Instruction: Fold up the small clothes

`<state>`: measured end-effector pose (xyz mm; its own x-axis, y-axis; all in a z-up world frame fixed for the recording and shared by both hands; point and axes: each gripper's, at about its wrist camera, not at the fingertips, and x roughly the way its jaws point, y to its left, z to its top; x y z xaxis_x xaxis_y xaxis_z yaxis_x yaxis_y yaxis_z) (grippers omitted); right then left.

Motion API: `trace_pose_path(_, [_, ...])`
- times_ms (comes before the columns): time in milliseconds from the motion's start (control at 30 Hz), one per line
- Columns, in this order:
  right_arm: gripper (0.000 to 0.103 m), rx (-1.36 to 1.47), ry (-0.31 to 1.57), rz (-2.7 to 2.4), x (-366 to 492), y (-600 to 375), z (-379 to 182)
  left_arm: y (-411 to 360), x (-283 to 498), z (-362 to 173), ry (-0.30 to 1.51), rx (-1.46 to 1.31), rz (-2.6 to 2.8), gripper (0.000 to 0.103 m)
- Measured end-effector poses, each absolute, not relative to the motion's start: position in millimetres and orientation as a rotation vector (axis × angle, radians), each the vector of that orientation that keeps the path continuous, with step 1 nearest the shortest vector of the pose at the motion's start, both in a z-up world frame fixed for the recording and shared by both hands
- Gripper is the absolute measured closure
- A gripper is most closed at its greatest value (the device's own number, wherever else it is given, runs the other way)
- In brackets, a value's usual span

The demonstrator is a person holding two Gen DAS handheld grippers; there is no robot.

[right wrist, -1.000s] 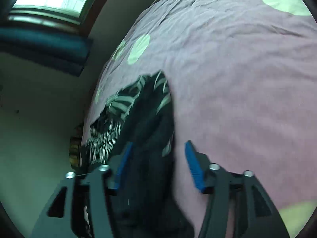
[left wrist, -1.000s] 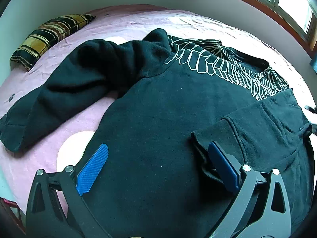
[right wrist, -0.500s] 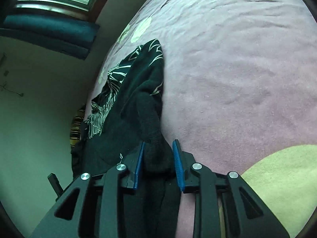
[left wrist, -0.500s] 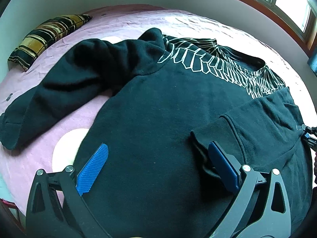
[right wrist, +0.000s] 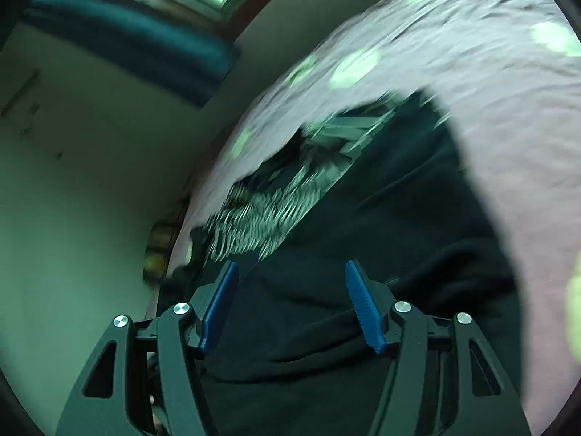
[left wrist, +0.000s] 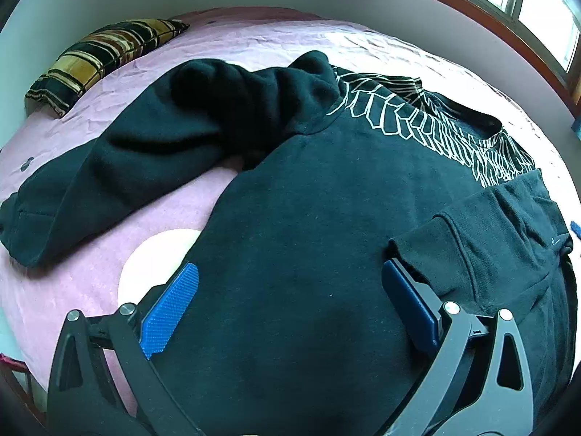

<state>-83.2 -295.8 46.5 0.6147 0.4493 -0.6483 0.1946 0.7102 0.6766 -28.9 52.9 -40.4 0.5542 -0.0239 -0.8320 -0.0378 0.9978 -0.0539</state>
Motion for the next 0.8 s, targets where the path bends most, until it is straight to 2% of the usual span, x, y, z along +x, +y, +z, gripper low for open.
trace_pose_path(133, [0.042,0.723,1.095,0.193,-61,-256,-11,69,-34,-37,0.98,-0.086,0.034,0.002])
trace_pose_path(200, [0.042,0.67,1.033,0.221,-65,-255,-9,85,-37,-35,0.979,-0.122,0.055,0.002])
trace_pose_path(567, [0.041,0.708,1.014,0.235,-76,-269,-9,233,-77,-16,0.917,-0.398,0.19,0.002])
trace_pose_path(800, [0.036,0.697,1.001,0.231,-74,-254,-8,361,-99,-14,0.849,-0.797,0.273,0.002])
